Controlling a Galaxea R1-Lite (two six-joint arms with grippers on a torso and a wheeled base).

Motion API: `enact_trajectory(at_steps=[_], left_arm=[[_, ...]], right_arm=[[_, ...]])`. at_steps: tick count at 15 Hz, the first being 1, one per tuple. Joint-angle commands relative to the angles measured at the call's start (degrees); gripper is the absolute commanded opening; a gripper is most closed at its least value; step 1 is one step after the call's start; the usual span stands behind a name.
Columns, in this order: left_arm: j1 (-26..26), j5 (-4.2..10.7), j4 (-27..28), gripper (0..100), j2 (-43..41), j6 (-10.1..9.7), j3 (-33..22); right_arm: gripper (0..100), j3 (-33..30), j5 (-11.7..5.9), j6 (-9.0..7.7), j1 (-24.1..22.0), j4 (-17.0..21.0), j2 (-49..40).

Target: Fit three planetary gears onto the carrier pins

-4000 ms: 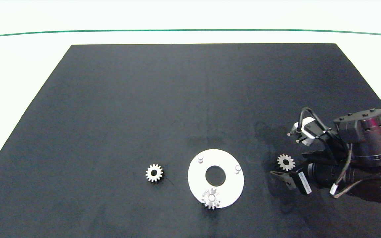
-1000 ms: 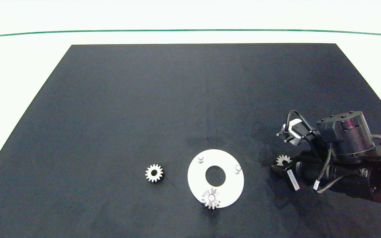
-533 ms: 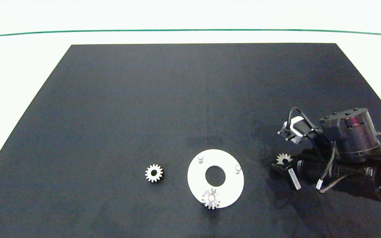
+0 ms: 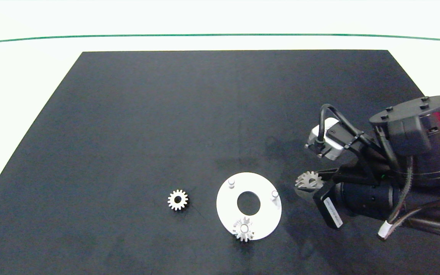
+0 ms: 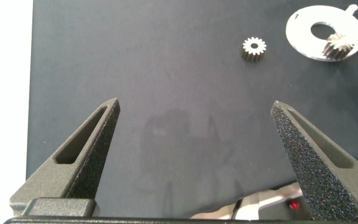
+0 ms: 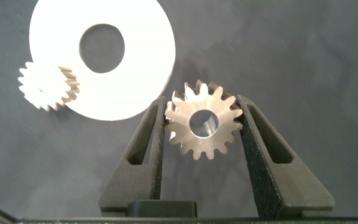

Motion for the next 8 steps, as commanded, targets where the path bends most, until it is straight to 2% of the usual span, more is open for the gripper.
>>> enact_trajectory(at_steps=[1,2,8], left_arm=[[-0.07,0.04,0.11,100,0.23,0.09,-0.21],[-0.07,0.04,0.11,100,0.32,0.09,-0.21],[-0.07,-0.05,0.02,100,0.58,0.09,-0.47]], right_arm=[[4,-0.06,-1.23,-0.09,3.06,-1.95,4.24],[4,-0.06,-2.29,0.0,3.68,-2.3,4.94],[4,0.03,-2.55,0.0,3.68,-2.82,7.05]])
